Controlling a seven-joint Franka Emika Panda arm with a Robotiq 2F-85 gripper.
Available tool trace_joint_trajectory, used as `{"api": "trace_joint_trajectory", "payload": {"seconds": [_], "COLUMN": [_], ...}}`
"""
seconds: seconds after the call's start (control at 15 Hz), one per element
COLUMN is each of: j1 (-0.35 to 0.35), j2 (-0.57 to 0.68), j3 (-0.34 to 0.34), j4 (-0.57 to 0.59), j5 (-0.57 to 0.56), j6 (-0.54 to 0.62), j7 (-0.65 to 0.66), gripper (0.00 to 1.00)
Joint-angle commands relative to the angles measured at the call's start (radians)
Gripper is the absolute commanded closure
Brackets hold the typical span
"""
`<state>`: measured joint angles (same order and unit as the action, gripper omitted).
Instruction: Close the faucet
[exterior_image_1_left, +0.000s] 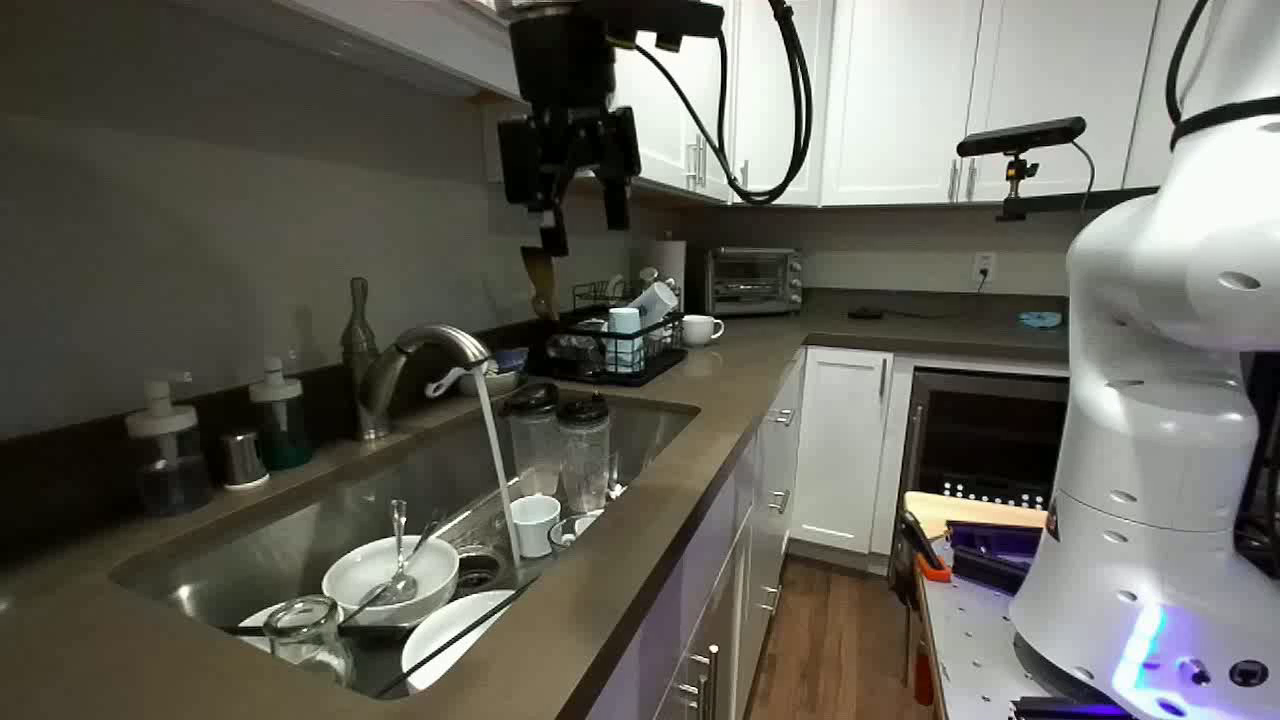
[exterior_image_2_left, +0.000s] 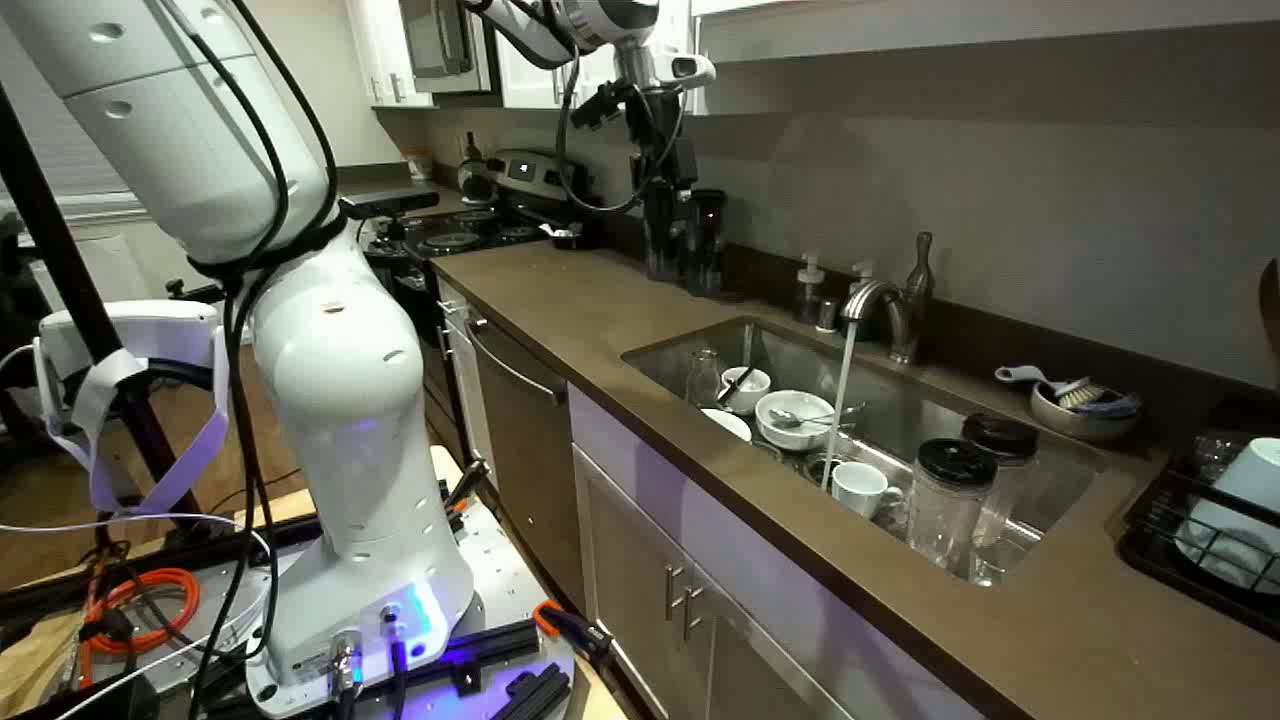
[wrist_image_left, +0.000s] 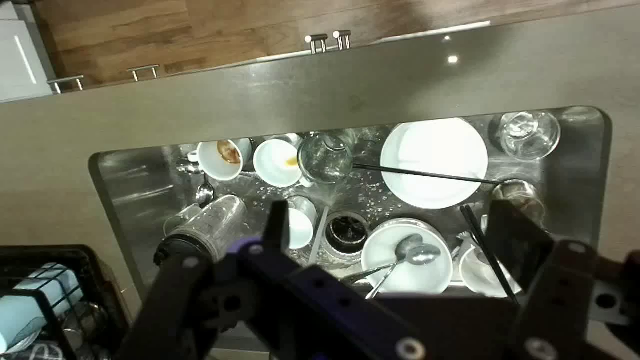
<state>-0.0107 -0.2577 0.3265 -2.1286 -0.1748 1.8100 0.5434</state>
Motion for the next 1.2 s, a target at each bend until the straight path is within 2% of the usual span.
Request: {"api": "trace_joint_trajectory", "payload": {"seconds": [0.0, 1.07, 1.13], "j1": [0.04, 0.04, 0.043], "j2": [0.004, 0.004, -0.005], "j3": [-0.036, -0.036, -0.028], "j4": [0.003, 0.003, -0.006], "j5": [-0.009, -0.009, -0.024], "j6": [-0.005, -0.005, -0.004], "j7": [0.008, 0.008, 0.051], "gripper": [0.0, 0.0, 0.0]}}
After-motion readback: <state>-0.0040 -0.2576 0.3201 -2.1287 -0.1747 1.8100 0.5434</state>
